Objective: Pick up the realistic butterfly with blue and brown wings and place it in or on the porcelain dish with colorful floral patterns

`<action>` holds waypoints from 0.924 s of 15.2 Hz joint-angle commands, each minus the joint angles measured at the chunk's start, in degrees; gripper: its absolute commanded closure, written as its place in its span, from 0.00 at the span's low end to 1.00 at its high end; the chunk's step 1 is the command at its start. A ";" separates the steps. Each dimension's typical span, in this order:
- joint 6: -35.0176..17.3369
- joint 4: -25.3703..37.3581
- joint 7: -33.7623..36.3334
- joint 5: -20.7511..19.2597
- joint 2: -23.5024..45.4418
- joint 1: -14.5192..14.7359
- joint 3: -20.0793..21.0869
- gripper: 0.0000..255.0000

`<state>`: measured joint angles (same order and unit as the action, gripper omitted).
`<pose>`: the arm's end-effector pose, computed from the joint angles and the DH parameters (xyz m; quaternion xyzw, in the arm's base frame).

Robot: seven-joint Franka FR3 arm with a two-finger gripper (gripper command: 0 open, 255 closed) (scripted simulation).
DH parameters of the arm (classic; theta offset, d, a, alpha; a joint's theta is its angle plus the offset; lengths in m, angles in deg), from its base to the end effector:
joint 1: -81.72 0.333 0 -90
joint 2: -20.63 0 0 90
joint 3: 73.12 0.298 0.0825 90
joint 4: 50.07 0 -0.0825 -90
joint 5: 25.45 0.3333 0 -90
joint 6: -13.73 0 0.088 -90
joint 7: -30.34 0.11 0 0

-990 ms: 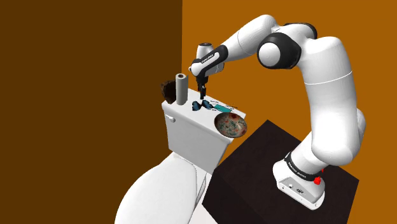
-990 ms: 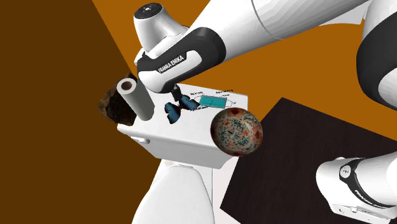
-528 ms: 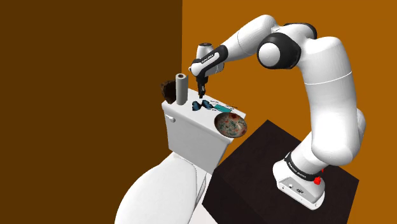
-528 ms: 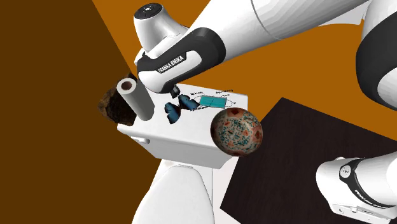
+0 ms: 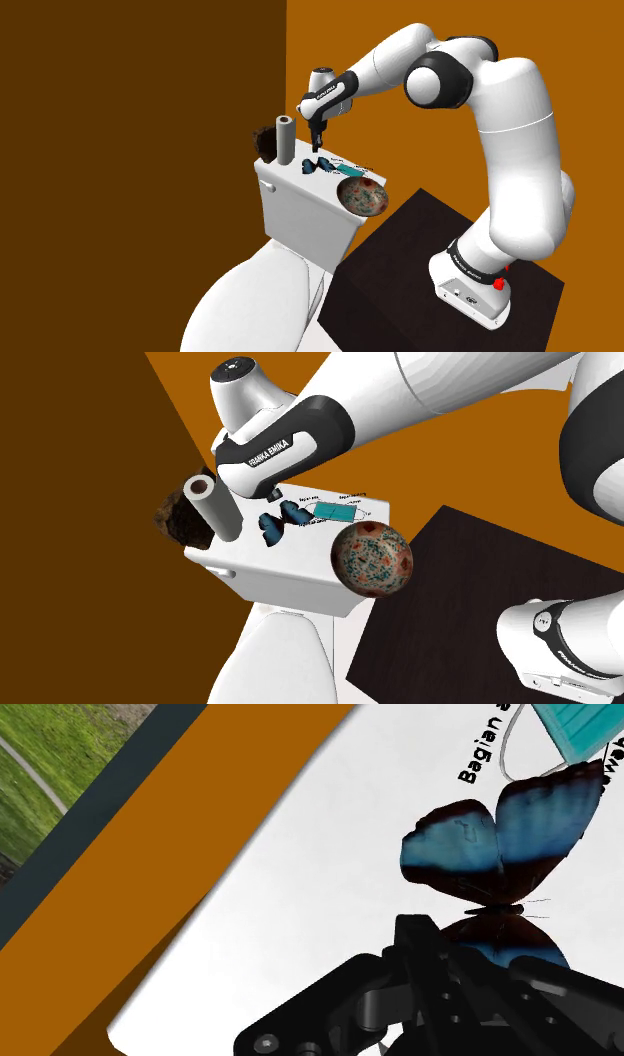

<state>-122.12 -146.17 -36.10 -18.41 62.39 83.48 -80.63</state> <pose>0.6275 -0.0524 0.1987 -0.8771 -0.4801 0.0118 0.0065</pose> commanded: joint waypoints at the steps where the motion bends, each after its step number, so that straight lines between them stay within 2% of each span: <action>1: 0.00 0.00 0.00 0.00 0.00 0.00 0.00 0.00; 6: -17.54 -22.11 -11.15 0.82 -11.62 -1.14 4.40 0.00; 14: -21.06 -20.01 -11.58 1.39 -6.01 -1.60 5.16 0.00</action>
<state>-142.88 -166.51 -47.58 -17.07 55.77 81.97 -75.54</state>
